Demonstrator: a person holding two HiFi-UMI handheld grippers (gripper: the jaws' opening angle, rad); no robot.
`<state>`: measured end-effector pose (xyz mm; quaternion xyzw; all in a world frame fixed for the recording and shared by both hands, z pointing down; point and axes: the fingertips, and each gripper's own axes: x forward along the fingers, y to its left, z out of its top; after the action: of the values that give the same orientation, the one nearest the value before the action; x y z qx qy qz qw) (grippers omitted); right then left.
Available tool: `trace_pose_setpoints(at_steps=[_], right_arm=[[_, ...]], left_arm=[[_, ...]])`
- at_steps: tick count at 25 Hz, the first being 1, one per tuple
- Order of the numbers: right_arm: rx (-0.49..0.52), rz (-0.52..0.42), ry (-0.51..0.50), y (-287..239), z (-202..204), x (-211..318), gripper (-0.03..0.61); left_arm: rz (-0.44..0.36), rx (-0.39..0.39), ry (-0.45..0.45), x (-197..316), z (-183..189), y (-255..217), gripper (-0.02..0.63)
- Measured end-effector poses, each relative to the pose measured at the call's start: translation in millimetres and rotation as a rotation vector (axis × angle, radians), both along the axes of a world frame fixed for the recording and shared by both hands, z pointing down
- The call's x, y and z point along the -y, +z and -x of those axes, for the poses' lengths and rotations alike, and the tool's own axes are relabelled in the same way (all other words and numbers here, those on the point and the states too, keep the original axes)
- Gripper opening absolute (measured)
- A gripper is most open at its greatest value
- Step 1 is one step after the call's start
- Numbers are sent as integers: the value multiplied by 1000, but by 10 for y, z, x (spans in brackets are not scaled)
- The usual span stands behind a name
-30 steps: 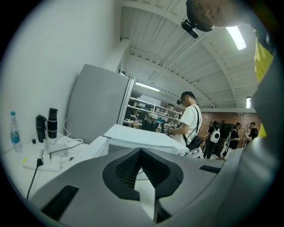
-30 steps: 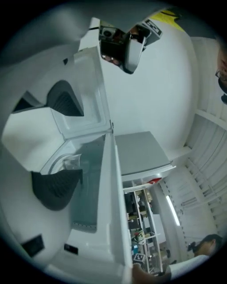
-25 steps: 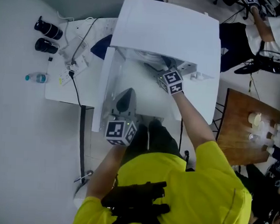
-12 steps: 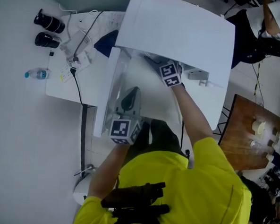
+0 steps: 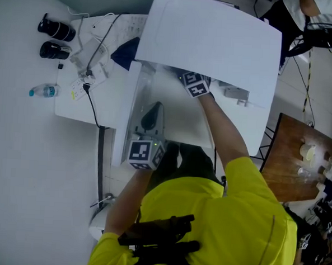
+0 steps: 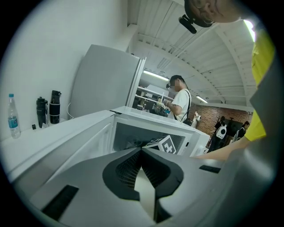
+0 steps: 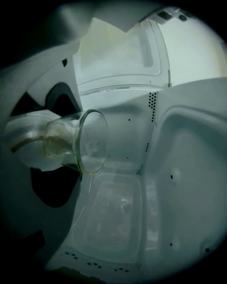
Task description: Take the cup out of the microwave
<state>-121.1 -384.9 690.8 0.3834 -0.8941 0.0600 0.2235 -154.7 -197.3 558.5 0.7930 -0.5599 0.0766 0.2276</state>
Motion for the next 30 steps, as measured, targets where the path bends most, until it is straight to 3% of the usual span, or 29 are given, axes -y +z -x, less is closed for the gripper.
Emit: trace_pose_setpoints(at_steps=[7, 11, 18, 24, 30], right_arm=[[114, -28, 28, -228, -145, -239, 344], [156, -31, 14, -427, -210, -807, 344], [194, -37, 36, -882, -523, -1856, 344], [219, -21, 288, -1014, -1334, -2307, 344], [123, -2, 538, -703, -2531, -2553, 344]], left_arm=[[-1, 4, -4, 81, -20, 46, 0], [2, 0, -11, 78, 32, 87, 0], [2, 17, 56, -35, -136, 63, 0], [22, 22, 214, -137, -661, 116, 0], [18, 6, 381, -228, -1399, 188, 0]])
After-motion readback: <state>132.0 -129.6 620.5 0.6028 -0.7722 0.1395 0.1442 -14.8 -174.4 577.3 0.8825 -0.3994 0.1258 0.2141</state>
